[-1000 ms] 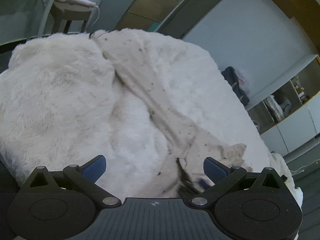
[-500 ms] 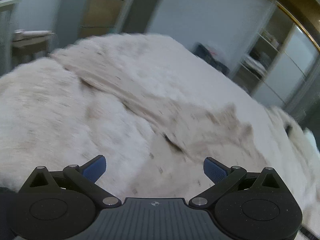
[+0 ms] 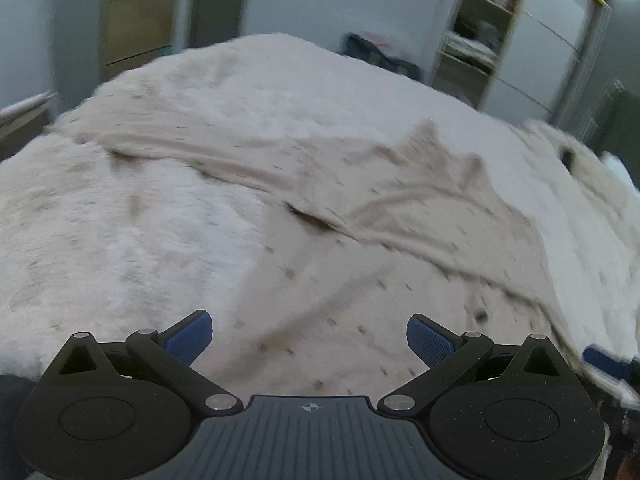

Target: Fold clothes

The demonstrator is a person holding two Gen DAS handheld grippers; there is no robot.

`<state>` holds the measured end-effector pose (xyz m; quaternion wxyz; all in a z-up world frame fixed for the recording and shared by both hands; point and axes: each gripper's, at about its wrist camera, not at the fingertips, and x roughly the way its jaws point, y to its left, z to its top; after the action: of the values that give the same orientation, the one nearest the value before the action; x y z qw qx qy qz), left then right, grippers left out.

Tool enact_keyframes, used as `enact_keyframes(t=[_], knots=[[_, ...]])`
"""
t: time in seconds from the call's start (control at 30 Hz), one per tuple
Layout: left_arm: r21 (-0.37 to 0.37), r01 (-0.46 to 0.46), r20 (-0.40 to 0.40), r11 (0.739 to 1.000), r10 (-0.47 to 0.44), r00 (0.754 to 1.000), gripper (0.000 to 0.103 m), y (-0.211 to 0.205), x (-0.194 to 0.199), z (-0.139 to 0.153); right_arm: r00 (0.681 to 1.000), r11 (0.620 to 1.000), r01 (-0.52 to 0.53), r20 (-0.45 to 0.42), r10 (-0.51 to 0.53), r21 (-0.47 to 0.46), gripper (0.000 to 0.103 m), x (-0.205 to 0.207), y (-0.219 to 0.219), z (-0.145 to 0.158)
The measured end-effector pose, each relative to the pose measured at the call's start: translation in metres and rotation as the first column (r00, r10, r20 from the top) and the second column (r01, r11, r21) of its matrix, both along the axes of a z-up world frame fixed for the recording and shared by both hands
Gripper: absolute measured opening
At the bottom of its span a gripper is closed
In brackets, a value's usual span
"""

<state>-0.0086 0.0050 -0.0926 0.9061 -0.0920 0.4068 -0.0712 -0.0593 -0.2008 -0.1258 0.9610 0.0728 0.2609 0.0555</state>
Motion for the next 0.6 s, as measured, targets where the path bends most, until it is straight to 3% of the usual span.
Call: enact_keyframes(t=[0.07, 0.17, 0.23, 0.3, 0.37, 0.43, 0.5, 0.53, 0.6], knots=[[-0.005, -0.086, -0.03, 0.996, 0.086, 0.996, 0.103, 0.014, 0.008, 0.0, 0.997, 0.997, -0.073, 0.0, 0.073, -0.014, 0.057, 0.007, 0.015, -0.006], [0.021, -0.165, 0.037, 0.986, 0.164, 0.986, 0.103, 0.035, 0.008, 0.004, 0.975, 0.978, -0.186, -0.137, 0.173, -0.089, 0.034, 0.015, 0.036, -0.032], [0.031, -0.195, 0.095, 0.98, 0.192, 0.977, 0.103, 0.045, 0.005, 0.006, 0.955, 0.967, -0.228, -0.219, 0.201, -0.109, 0.032, 0.017, 0.041, -0.046], [0.025, -0.223, 0.12, 0.975, 0.218, 0.969, 0.103, 0.057, 0.005, 0.008, 0.934, 0.971, -0.236, -0.285, 0.215, -0.042, 0.034, 0.011, 0.032, -0.06], [-0.017, -0.232, 0.098, 0.973, 0.233, 0.968, 0.103, 0.07, 0.013, 0.009, 0.946, 0.975, -0.212, -0.24, 0.221, 0.062, 0.035, 0.002, 0.014, -0.058], [-0.044, -0.263, 0.091, 0.964, 0.266, 0.96, 0.103, 0.085, 0.027, 0.016, 0.966, 0.969, -0.158, -0.173, 0.192, 0.188, 0.05, -0.004, -0.01, -0.053], [-0.042, -0.301, 0.11, 0.953, 0.304, 0.946, 0.103, 0.093, 0.035, 0.025, 0.99, 0.944, -0.055, -0.108, 0.095, 0.325, 0.055, -0.009, -0.041, -0.05], [-0.046, -0.333, 0.111, 0.942, 0.336, 0.935, 0.103, 0.101, 0.043, 0.034, 0.994, 0.932, -0.003, -0.1, 0.042, 0.361, 0.055, -0.01, -0.054, -0.052], [-0.102, -0.393, 0.096, 0.914, 0.402, 0.911, 0.103, 0.121, 0.056, 0.05, 0.992, 0.934, 0.082, -0.122, -0.042, 0.347, 0.055, -0.01, -0.071, -0.06]])
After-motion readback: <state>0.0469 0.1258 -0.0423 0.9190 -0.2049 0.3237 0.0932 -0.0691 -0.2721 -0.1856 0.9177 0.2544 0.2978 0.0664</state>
